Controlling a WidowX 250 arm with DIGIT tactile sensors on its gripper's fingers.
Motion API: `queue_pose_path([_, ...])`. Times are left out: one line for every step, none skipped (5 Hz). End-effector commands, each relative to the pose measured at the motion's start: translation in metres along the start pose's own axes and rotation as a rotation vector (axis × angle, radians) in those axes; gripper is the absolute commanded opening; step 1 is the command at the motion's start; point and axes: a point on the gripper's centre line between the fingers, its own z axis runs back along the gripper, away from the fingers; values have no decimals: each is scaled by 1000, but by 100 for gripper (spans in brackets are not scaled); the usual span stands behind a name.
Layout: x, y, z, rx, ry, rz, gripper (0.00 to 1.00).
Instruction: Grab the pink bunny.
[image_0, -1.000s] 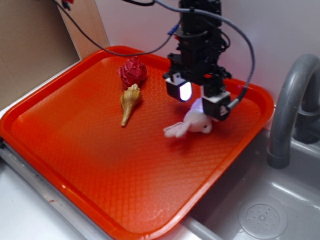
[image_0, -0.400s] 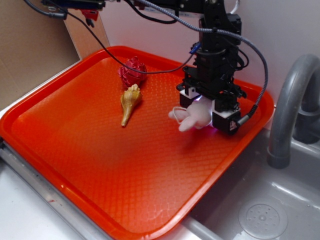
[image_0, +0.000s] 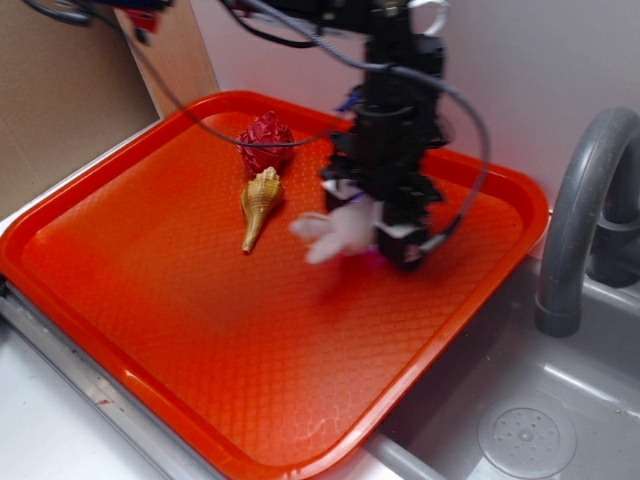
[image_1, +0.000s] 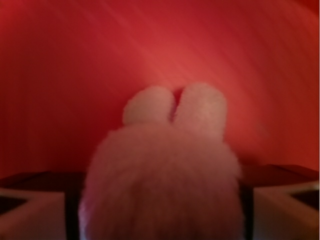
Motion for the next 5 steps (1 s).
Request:
queue_pose_path([-62,76,96,-36,-255,69,0])
queue_pose_path([-91,97,118,-36,-313,138,0])
queue_pose_path([-106,118,132,-35,-343,222,0])
queue_pose_path([-125,141,143,11,-373,382,0])
queue_pose_path([-135,146,153,11,-401,463,0])
